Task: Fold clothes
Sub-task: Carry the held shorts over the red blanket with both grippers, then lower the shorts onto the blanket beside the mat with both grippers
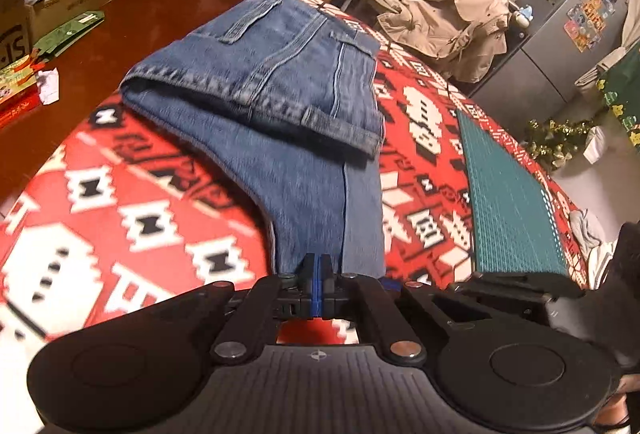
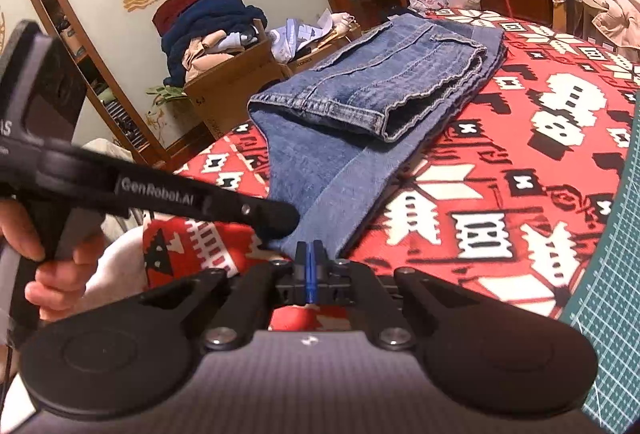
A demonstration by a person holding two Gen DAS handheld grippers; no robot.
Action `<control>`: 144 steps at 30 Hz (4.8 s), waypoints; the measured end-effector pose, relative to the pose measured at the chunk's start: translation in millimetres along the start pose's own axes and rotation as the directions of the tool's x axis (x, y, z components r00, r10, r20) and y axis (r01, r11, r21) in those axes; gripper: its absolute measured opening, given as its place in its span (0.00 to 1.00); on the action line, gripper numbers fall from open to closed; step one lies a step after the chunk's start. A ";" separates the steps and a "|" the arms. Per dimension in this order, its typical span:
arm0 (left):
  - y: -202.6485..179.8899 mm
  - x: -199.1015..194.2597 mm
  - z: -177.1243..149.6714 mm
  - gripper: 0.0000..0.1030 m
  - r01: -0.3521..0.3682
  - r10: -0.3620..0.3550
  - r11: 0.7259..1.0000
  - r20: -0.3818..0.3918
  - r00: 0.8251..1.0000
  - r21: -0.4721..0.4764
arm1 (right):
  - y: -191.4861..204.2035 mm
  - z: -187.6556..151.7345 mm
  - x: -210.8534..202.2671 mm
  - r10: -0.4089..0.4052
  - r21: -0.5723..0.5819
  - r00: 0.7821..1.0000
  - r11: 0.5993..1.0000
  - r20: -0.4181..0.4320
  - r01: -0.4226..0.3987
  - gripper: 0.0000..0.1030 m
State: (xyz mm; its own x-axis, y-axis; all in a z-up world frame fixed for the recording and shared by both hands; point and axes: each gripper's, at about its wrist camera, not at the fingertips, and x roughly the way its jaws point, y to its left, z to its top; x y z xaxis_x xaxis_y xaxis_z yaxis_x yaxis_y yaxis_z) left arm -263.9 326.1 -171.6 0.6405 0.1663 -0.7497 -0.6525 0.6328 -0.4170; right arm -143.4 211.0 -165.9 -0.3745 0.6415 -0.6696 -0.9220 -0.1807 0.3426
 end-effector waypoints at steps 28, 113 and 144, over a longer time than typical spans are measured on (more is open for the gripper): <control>5.3 -6.8 26.0 0.01 -0.097 0.104 0.993 0.108 0.989 -0.068 | -19.6 39.6 17.7 -0.033 0.059 0.997 0.998 0.065 0.029 0.04; 23.5 99.3 245.1 0.01 0.045 -0.032 0.977 -0.064 0.997 0.208 | -202.3 229.6 118.8 0.050 0.262 0.999 0.964 -0.006 -0.047 0.00; -8.2 185.5 270.3 0.02 0.017 -0.003 0.990 -0.102 0.995 0.138 | -256.4 220.6 111.1 -0.105 0.356 0.994 0.928 -0.029 0.108 0.00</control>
State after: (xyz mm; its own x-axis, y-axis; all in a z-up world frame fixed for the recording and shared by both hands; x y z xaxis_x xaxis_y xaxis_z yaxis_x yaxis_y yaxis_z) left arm -30.3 556.2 -168.4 0.5980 0.0867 -0.7968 -0.5794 0.7337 -0.3550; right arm 73.1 493.1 -182.8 -0.2784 0.6352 -0.7204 -0.8612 0.1670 0.4801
